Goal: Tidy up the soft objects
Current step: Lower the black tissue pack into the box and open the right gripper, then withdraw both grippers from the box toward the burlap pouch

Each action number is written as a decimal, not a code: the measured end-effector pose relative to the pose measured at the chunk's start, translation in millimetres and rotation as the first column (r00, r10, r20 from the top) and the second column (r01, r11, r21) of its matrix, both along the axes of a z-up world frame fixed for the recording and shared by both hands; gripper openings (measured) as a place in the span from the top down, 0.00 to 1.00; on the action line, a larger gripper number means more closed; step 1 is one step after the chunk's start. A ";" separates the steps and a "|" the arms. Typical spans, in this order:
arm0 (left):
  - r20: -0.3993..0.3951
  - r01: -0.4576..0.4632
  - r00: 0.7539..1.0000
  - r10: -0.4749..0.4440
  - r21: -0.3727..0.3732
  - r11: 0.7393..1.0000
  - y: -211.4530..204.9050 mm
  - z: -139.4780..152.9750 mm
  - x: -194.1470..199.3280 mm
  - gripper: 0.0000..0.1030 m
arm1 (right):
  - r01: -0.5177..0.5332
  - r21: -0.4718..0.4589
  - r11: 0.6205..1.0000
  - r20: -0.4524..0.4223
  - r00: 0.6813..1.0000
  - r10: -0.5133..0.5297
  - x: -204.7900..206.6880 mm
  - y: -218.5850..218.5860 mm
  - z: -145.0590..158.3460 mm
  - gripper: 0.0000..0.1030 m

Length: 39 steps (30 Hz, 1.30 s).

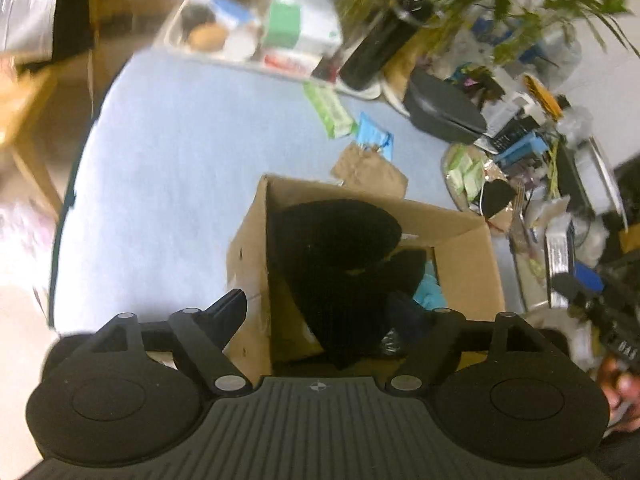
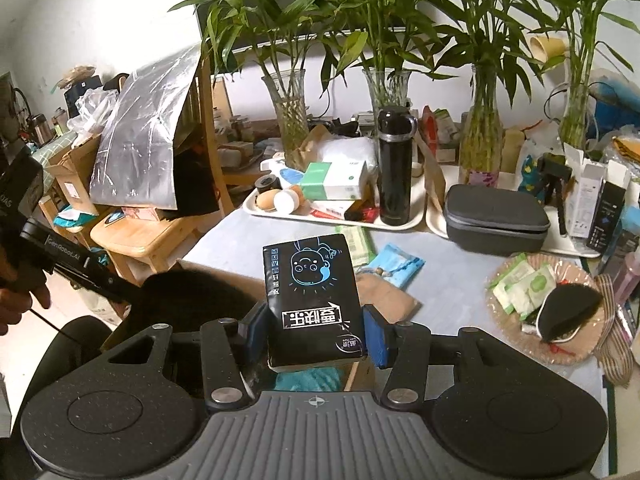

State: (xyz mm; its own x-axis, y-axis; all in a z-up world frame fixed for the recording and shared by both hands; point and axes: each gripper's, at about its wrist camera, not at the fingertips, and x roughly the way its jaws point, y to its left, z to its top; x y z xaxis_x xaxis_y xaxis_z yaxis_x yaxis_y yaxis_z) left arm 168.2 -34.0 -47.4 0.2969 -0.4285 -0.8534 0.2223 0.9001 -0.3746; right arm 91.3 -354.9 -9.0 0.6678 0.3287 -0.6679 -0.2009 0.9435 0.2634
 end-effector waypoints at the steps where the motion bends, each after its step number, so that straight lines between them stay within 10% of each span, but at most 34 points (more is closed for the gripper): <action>1: 0.030 0.010 0.999 -0.011 0.011 1.000 -3.2 2.0 -4.0 0.24 | 0.000 0.002 1.000 -0.004 1.000 0.000 -1.1 0.8 -0.7 0.49; 17: 0.388 0.091 0.914 -0.120 0.092 0.992 -12.2 38.5 -56.0 0.24 | 0.032 0.016 0.999 -0.034 0.999 -0.032 3.4 25.6 -3.5 0.41; 19: 0.402 0.088 0.907 -0.123 0.104 0.991 -13.2 38.9 -56.5 0.24 | 0.046 0.003 0.999 -0.041 0.998 -0.046 6.9 31.9 -9.5 0.18; 23: 0.395 0.076 0.913 -0.105 0.087 0.993 -9.5 38.9 -57.2 0.24 | 0.087 0.023 0.996 -0.055 0.995 -0.086 7.1 30.2 -17.9 0.06; 39: 0.506 0.098 0.852 -0.134 0.096 0.991 -18.8 43.4 -67.9 0.24 | 0.122 -0.067 0.990 -0.014 0.992 -0.123 -2.5 28.2 -37.0 0.00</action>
